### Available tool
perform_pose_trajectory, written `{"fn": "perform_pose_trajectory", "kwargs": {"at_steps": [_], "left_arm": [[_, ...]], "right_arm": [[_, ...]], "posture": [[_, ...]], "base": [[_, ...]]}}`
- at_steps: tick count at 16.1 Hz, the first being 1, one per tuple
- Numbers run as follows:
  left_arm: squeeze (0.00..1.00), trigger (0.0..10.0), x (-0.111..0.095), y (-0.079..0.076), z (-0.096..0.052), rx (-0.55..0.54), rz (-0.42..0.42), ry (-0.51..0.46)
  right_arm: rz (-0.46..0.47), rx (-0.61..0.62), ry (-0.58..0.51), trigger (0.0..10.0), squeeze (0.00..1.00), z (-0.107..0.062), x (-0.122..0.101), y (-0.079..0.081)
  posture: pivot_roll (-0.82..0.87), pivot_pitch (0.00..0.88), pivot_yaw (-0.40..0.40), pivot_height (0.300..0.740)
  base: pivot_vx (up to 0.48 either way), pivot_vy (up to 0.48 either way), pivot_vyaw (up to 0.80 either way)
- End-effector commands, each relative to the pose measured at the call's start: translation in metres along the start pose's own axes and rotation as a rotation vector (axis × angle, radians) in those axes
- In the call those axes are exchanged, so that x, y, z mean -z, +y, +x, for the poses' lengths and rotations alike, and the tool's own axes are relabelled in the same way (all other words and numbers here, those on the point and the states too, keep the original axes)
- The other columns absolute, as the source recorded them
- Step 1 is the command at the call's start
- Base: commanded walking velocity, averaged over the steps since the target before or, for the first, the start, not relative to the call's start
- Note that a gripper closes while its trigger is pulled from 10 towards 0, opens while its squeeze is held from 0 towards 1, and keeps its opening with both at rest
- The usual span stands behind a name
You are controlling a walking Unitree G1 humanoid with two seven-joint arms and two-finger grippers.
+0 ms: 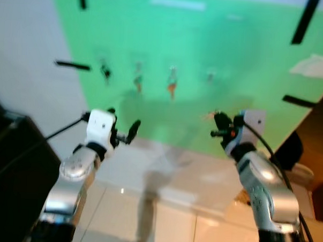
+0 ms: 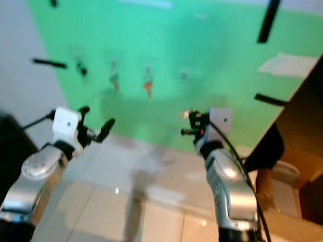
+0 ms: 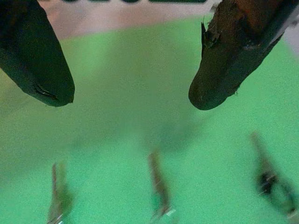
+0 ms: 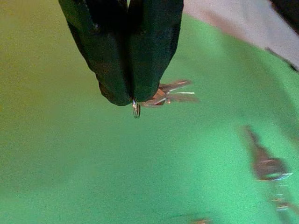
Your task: Hang keys on a hook
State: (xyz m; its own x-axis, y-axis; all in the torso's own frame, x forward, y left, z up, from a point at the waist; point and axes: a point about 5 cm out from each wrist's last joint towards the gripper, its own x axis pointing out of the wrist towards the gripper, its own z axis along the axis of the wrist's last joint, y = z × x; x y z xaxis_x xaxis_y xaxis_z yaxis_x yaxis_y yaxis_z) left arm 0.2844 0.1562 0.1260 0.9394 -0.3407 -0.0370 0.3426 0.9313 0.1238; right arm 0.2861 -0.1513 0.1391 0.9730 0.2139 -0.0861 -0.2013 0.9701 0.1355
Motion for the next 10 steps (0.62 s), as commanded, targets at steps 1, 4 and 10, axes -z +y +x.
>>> {"fn": "perform_pose_trajectory", "kwargs": {"at_steps": [1,4,10], "left_arm": [[0.0,10.0,-0.004,-0.008,0.002,0.042,0.005,-0.016],[0.0,10.0,-0.008,-0.014,0.0,0.131,0.004,-0.033],[0.0,10.0,-0.021,-0.012,-0.007,0.376,0.006,-0.035]], "right_arm": [[0.004,-0.002,-0.016,10.0,0.0,-0.001,-0.003,-0.006],[0.016,-0.126,-0.026,10.0,0.0,-0.001,-0.008,0.004],[0.117,-0.249,-0.095,10.0,0.0,0.012,-0.027,0.021]], "posture": [[-0.01,0.0,0.012,0.74],[0.0,0.0,0.001,0.74],[0.01,0.0,0.013,0.74]], "base": [[0.311,0.0,0.0],[0.0,0.0,0.0],[0.0,0.0,0.0]]}}
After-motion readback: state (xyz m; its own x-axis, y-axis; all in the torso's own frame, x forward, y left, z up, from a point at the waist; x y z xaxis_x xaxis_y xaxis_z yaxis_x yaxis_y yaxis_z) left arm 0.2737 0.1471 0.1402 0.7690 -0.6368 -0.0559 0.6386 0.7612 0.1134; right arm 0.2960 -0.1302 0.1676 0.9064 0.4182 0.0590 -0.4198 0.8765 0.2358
